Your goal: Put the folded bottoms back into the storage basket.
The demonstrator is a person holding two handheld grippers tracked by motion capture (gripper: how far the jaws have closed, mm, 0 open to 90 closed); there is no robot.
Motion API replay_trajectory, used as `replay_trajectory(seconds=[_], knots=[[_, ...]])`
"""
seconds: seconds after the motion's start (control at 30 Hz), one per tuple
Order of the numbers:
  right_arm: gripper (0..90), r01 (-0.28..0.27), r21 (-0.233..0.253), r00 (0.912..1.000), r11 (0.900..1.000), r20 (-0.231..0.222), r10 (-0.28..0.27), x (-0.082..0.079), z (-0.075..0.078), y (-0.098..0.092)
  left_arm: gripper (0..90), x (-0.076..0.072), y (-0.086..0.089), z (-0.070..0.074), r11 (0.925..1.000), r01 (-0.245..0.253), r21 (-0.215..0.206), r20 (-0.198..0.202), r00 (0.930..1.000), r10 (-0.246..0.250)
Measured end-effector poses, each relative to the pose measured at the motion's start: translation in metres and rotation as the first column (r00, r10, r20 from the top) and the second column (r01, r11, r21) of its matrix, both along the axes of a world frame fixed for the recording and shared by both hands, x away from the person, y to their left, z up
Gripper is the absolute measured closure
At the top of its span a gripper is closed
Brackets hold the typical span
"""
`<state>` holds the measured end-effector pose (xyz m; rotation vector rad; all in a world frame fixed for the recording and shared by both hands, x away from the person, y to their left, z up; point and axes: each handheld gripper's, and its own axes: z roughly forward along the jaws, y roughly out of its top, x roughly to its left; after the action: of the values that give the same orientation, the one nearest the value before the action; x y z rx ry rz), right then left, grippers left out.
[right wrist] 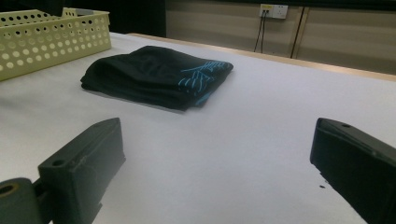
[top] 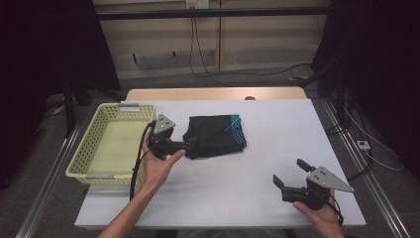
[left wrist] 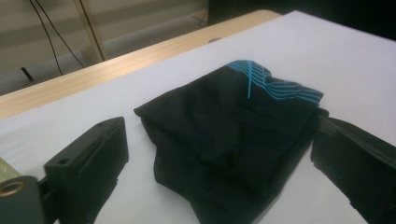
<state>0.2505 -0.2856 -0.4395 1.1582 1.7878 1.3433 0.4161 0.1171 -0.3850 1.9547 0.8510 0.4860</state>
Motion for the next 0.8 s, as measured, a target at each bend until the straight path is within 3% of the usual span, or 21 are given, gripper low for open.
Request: replay_trajectory(seconds=[0.13,0.8], knots=[[2.7,-0.001,0.0,1.0,1.0,0.0,0.001,0.0,0.0,0.0,4.6,0.005,-0.003,0.0,1.0,-0.006,-0.002,-0.016,0.9998,0.006],[2.7,0.001,-0.008,0.9999,1.0,-0.014,-0.001,0.001,-0.001,0.001,5.0,0.045,-0.024,0.012,0.9995,-0.033,0.004,0.025,0.9992,0.032]])
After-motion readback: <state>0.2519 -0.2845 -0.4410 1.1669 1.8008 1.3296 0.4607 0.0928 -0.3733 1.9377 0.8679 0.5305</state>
